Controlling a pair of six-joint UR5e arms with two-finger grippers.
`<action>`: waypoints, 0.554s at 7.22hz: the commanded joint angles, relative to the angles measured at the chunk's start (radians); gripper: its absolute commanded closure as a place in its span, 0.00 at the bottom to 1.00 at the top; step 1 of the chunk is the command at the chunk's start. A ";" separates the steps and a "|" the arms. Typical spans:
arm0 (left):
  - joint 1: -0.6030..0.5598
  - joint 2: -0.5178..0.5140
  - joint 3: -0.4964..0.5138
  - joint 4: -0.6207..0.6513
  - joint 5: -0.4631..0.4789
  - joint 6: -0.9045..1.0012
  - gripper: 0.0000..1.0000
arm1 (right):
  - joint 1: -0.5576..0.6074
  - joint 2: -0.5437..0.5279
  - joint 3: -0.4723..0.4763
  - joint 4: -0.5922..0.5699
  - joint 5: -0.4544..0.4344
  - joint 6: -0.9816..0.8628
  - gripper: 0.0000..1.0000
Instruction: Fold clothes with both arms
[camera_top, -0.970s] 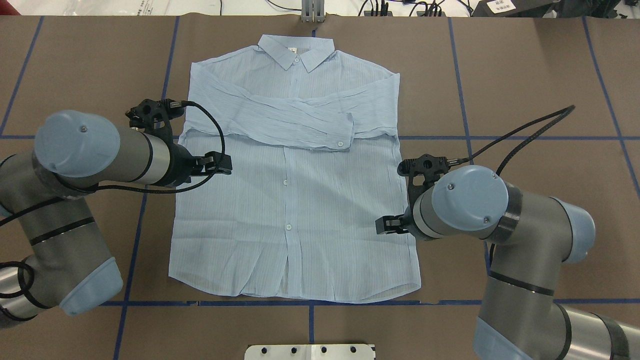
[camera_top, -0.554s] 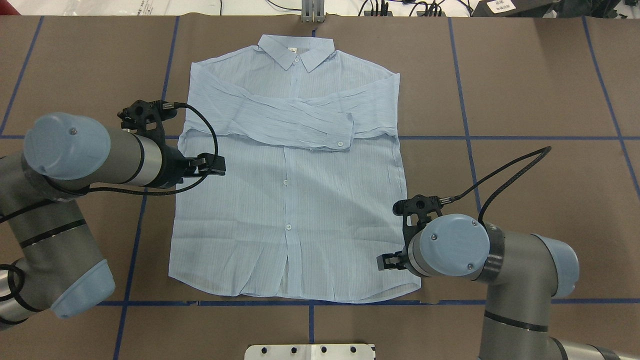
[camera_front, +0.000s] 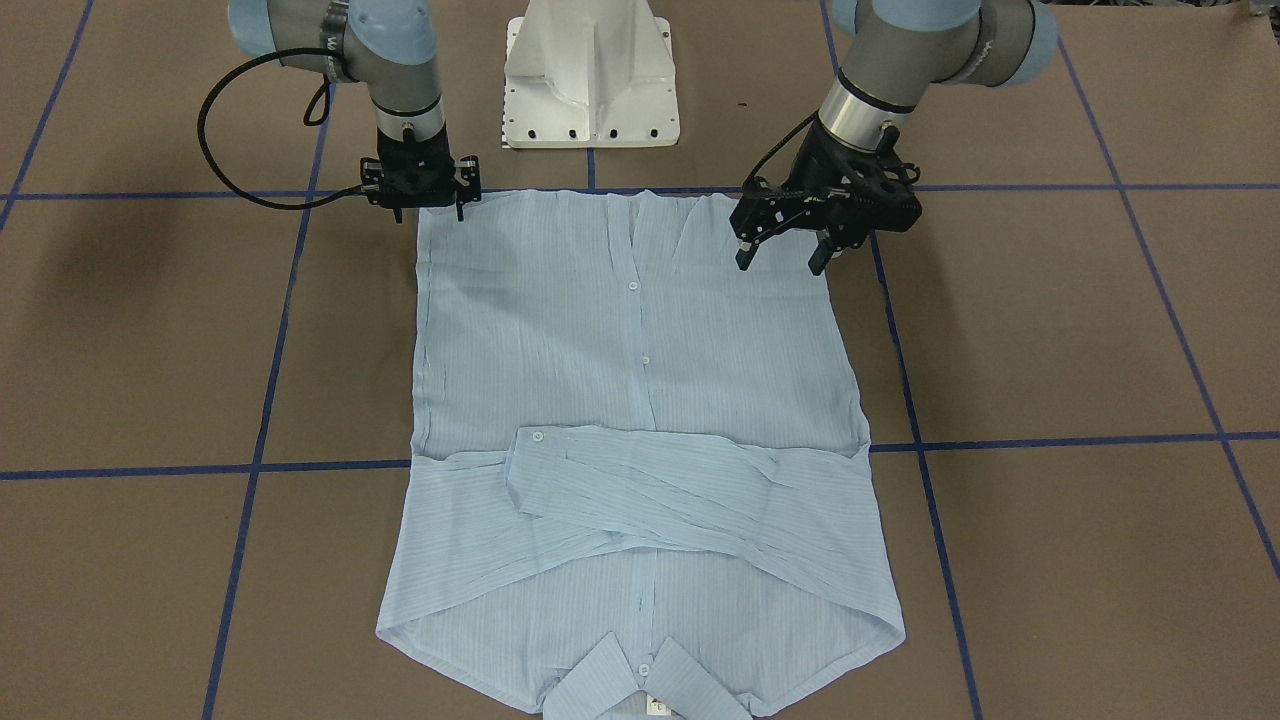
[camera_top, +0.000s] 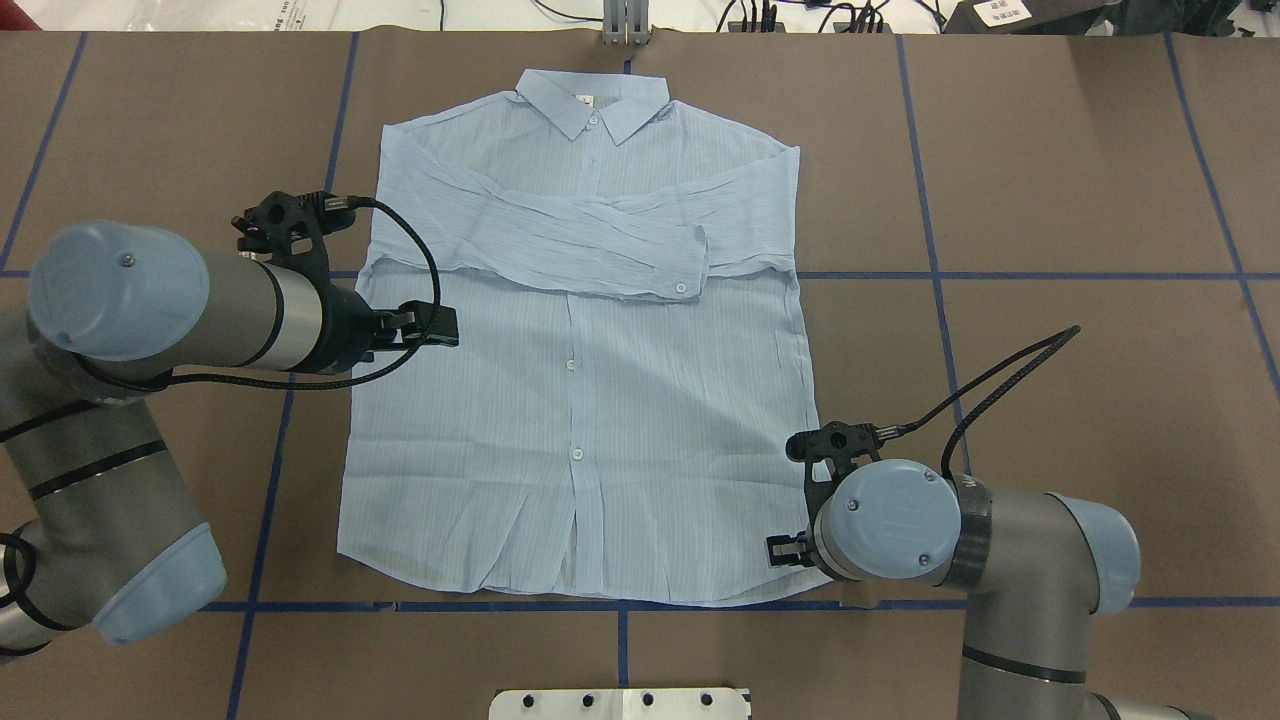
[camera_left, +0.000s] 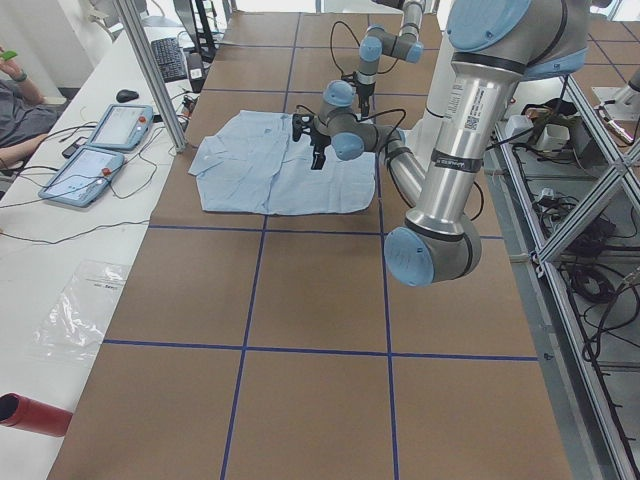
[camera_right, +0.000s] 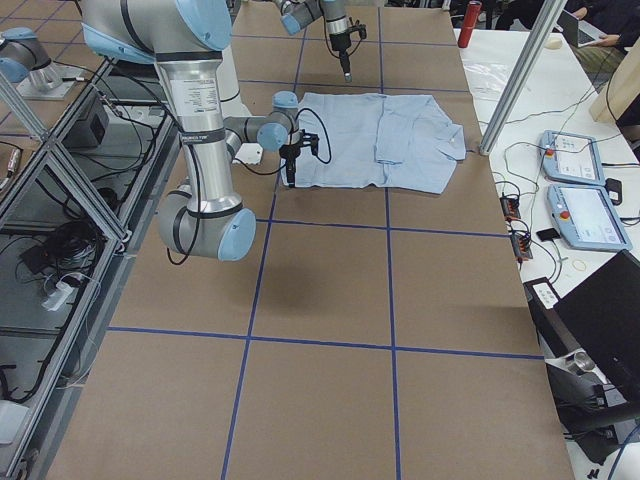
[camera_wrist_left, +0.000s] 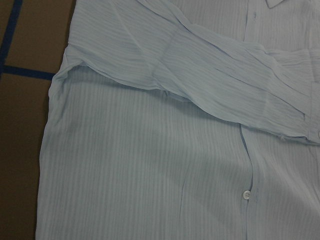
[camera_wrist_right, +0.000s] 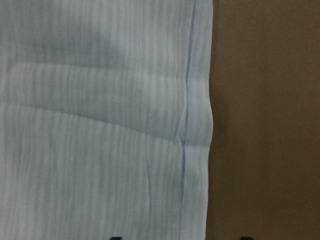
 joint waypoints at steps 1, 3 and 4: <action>0.000 -0.003 -0.003 0.002 0.000 -0.001 0.01 | 0.002 -0.011 0.003 0.000 0.023 0.000 0.35; 0.000 -0.005 -0.004 0.000 0.000 -0.001 0.01 | 0.004 -0.014 0.000 -0.002 0.030 -0.001 0.41; 0.000 -0.005 -0.004 0.000 0.000 -0.002 0.01 | 0.004 -0.019 0.001 -0.002 0.033 -0.001 0.41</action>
